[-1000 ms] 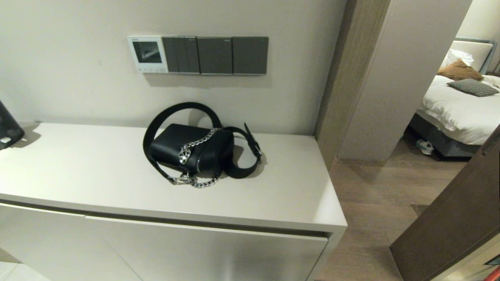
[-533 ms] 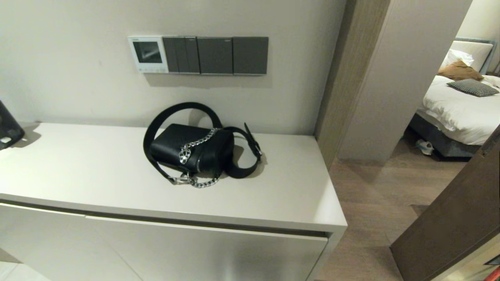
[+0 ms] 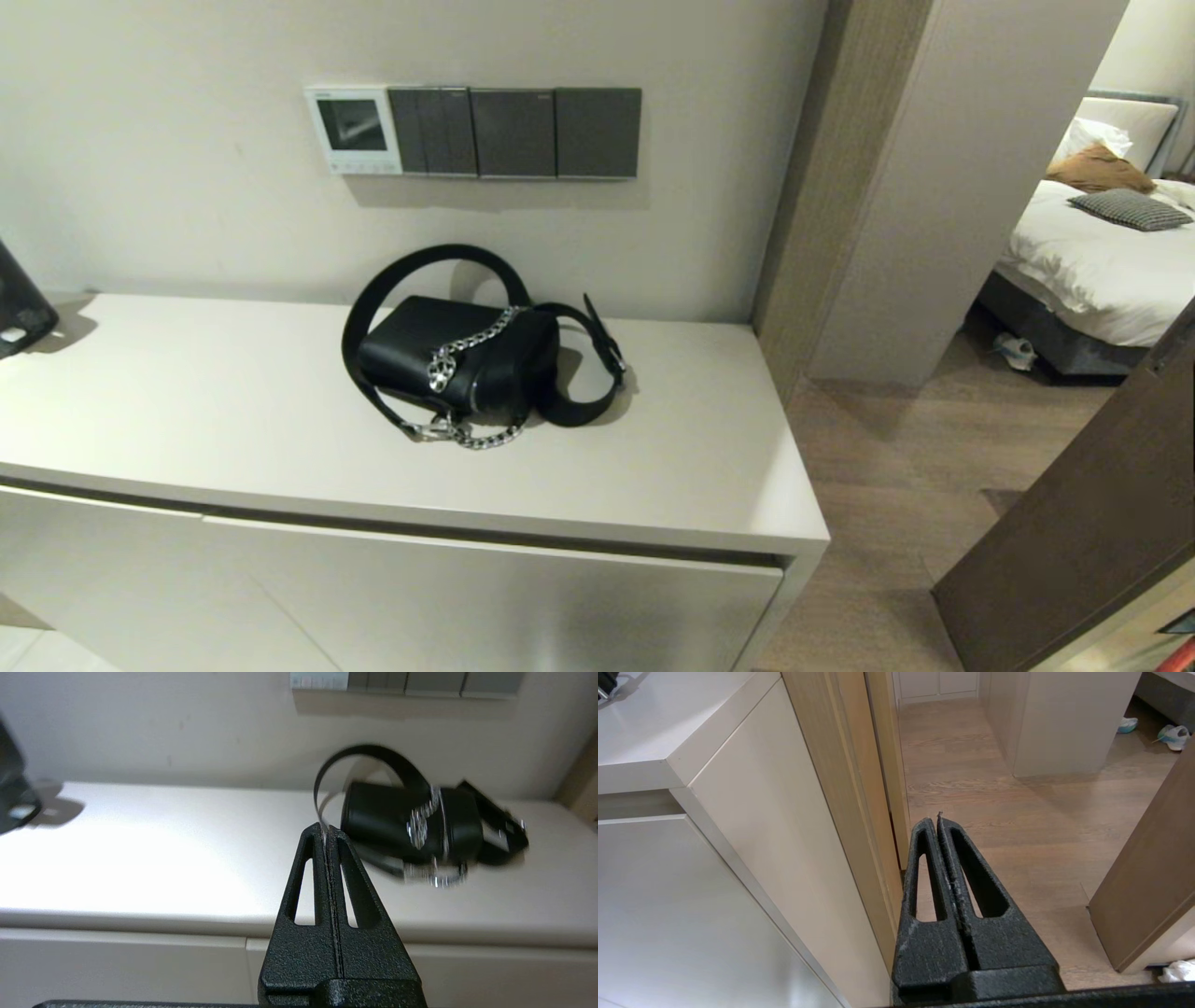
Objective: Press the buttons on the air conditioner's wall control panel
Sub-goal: Turn on the central air conditioner
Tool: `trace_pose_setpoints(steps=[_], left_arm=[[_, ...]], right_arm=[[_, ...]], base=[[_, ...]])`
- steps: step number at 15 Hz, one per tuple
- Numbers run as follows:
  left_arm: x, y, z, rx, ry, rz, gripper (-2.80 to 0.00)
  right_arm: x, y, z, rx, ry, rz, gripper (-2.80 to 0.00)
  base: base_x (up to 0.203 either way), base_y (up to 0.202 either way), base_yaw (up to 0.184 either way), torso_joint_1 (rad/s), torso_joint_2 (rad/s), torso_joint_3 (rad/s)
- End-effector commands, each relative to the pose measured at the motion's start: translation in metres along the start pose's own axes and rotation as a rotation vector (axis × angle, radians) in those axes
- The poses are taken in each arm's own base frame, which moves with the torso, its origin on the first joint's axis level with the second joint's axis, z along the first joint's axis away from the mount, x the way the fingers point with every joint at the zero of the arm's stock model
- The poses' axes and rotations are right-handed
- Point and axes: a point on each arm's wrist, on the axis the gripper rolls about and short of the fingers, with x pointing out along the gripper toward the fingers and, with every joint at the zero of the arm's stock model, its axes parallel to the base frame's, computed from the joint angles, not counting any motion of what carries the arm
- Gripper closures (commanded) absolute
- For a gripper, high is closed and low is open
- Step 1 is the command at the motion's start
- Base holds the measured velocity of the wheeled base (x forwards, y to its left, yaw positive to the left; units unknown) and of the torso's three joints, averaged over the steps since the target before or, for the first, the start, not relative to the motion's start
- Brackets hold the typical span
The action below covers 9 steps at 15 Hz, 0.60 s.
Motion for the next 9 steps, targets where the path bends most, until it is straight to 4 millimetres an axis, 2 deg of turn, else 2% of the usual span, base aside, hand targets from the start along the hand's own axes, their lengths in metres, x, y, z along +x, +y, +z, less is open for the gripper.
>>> trace_pose_setpoints(steps=[1,3,5,9], left_arm=[[0.090,0.009,0.007,-0.029,0.157,-0.010,0.00],[0.136,0.007,0.020,-0.035,0.135,-0.055,0.00],[0.173,0.000,0.029,-0.044,0.117,-0.107,0.00],[0.239,-0.008,0.030,-0.055,0.121,-0.155,0.00]], right_arm=[[0.000,0.000,0.000,0.000,0.002,0.000,0.00],[0.000,0.000,0.000,0.001,0.002,0.001,0.00],[0.000,0.000,0.000,0.000,0.002,0.000,0.00],[0.000,0.000,0.000,0.000,0.002,0.000,0.00]], base=[[0.000,0.000,0.000,0.000,0.00,0.000],[0.000,0.000,0.000,0.000,0.00,0.000],[0.000,0.000,0.000,0.000,0.00,0.000],[0.000,0.000,0.000,0.000,0.00,0.000]])
